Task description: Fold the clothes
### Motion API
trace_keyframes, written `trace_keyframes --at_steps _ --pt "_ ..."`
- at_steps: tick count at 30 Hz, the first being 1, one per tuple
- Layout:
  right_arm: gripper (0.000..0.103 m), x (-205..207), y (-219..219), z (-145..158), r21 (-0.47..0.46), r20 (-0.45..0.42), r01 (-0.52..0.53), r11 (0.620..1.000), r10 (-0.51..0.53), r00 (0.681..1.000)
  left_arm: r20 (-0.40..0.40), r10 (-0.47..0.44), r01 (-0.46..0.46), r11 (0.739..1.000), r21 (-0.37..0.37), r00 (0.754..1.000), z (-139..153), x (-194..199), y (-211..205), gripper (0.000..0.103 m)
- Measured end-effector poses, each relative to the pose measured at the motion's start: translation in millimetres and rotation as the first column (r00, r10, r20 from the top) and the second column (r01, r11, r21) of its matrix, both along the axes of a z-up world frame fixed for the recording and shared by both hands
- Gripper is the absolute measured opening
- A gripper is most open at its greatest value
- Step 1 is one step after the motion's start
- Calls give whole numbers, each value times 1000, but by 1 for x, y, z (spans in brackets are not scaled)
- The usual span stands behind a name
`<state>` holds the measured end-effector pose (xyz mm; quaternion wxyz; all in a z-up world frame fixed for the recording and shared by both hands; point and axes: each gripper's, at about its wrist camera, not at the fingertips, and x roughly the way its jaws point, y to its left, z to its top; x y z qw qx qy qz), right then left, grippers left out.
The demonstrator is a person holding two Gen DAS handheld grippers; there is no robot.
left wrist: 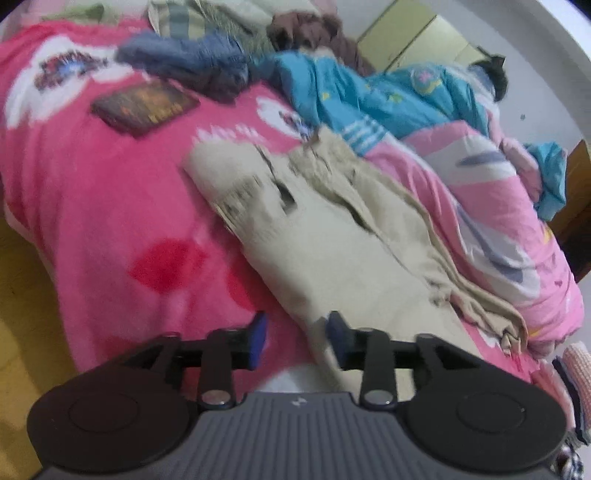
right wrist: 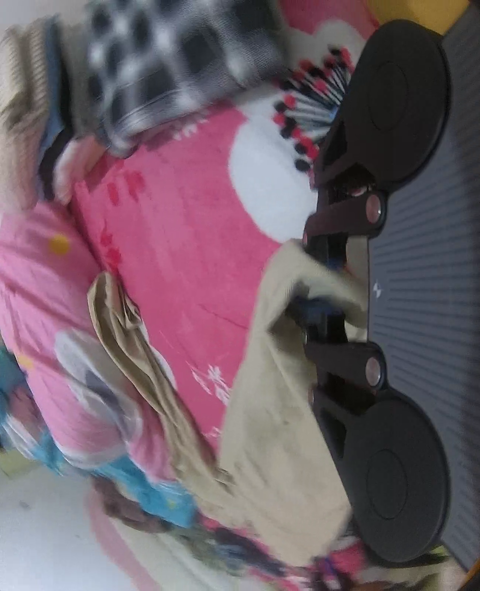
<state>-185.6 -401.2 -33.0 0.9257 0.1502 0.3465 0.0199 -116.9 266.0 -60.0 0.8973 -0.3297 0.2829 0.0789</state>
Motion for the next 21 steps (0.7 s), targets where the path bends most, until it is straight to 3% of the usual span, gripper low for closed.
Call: trace_keyframes --at_steps 1,2,4,8,11,13,16,18,21 --pt "61 -3 2 8 -43 -3 -24 999 24 1000 11 16 -16 1000 -3 1000 1 -2 7 51" --pt "73 -7 3 17 -90 -1 -47 995 47 999 19 32 -32 999 -9 999 2 -2 13 54" --pt "77 -9 4 37 -145 21 -87 986 91 996 27 63 -62 998 -21 998 3 2 26 59" --pt "80 -4 3 77 -151 102 -118 981 134 986 39 79 -77 996 -46 996 3 26 49 66" --pt "82 11 16 105 -116 225 -150 982 173 959 32 102 -100 993 -63 994 -3 47 60 65" --pt "82 33 36 119 -66 296 -184 981 195 935 20 115 -113 991 -78 993 -10 58 64 58" --pt "81 92 97 129 -62 349 -333 941 333 876 30 138 -134 986 -97 990 -17 66 66 47" --pt "78 143 162 123 -81 341 -473 877 471 814 39 142 -138 985 -106 989 -19 67 68 44" --pt "66 220 261 113 -101 312 -651 752 646 697 50 146 -139 983 -119 988 -23 67 70 44"
